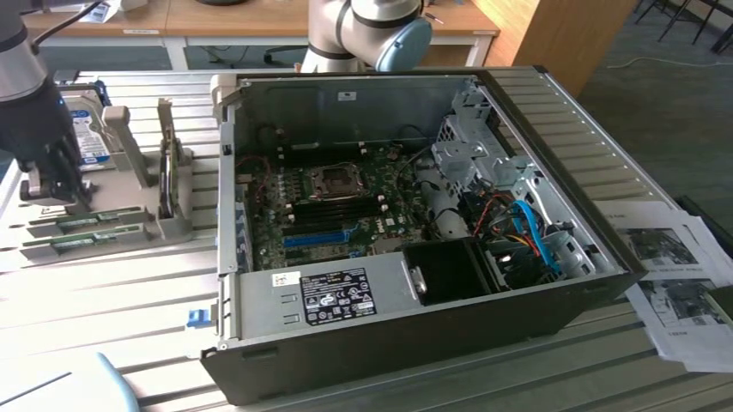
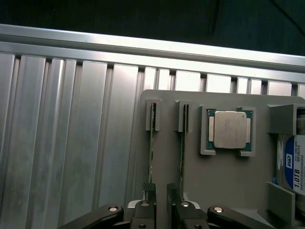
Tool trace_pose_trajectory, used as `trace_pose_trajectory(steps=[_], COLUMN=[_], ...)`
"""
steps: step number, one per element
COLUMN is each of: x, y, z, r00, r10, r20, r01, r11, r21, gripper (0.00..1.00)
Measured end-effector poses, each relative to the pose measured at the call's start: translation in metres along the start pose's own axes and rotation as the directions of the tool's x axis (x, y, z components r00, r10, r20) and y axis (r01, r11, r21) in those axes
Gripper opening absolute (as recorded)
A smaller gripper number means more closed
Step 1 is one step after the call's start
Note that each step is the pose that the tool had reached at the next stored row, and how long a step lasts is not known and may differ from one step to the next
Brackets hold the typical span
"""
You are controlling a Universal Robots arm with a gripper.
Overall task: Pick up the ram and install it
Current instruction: 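Pick up the ram and move it above insertion slot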
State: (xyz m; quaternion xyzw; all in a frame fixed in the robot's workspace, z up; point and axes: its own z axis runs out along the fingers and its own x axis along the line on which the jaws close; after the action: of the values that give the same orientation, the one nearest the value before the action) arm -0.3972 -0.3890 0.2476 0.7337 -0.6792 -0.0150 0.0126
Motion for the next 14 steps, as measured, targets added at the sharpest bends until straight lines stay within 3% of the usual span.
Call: trace_pose_trajectory(steps=[14], x=[0.0051], y=[0.0004], z=[0.0000], r00=[1.0000], r10=[0.000], r20=[-0.0001], r01=[0.000], r11=[1.0000], r21=[0.0000], gripper=[0.23])
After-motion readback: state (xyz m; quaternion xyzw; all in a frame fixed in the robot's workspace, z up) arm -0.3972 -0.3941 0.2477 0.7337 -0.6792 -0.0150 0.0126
